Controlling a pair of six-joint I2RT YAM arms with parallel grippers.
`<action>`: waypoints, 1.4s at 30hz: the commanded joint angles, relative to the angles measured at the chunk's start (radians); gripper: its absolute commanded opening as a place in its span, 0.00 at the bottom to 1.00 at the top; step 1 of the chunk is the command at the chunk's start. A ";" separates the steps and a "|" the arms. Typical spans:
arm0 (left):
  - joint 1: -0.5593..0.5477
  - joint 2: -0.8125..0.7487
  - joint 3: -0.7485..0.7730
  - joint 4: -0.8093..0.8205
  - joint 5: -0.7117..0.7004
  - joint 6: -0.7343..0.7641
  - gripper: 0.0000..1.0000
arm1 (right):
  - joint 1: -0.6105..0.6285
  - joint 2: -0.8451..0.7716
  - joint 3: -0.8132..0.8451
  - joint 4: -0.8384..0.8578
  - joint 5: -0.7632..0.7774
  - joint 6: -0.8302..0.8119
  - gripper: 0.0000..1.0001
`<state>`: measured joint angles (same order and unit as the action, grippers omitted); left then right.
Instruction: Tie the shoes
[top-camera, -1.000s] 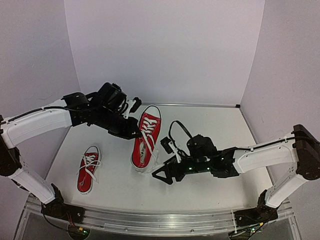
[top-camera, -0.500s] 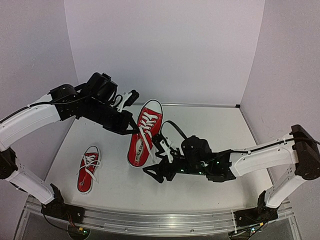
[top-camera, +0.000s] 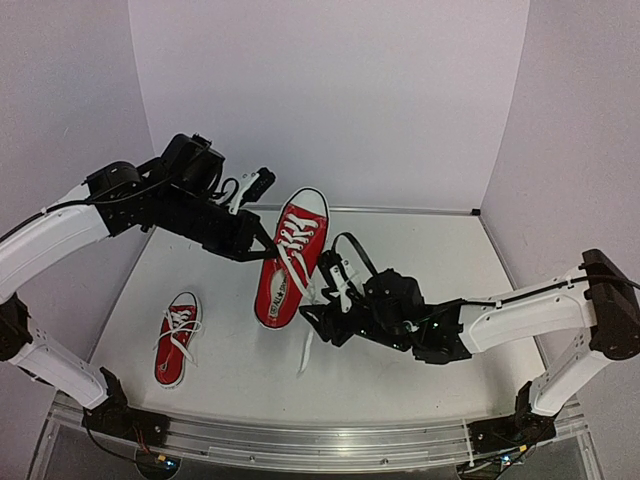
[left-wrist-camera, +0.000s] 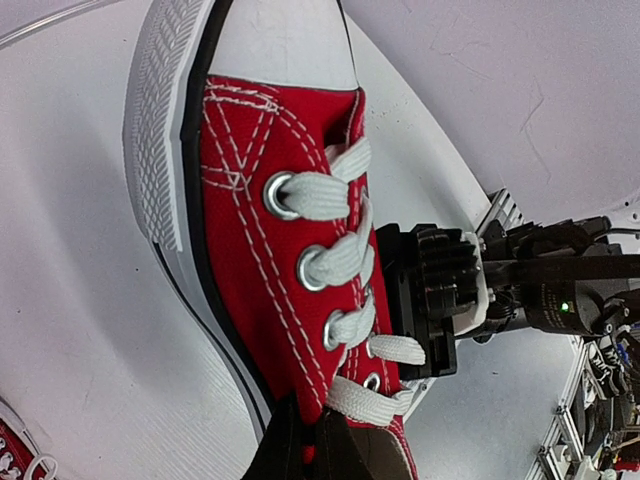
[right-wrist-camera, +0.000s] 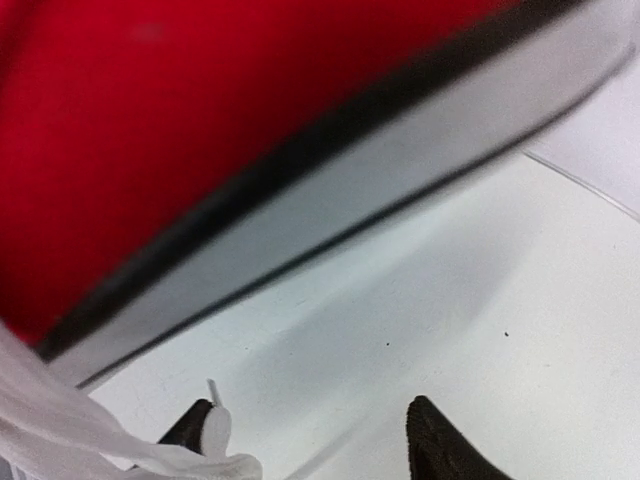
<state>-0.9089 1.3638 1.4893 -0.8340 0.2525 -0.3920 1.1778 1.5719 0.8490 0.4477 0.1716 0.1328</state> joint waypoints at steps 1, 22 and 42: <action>0.001 -0.067 0.099 0.079 0.017 0.010 0.00 | -0.028 -0.012 -0.023 0.012 0.066 0.081 0.50; 0.008 -0.052 0.113 0.066 0.003 0.038 0.00 | -0.020 -0.148 -0.038 -0.130 -0.371 0.016 0.98; 0.010 -0.067 0.098 0.121 0.050 0.023 0.00 | -0.021 0.027 0.146 -0.175 -0.389 -0.123 0.44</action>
<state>-0.9020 1.3441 1.5379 -0.8545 0.2770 -0.3672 1.1568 1.6085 1.0189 0.2556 -0.2531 0.0265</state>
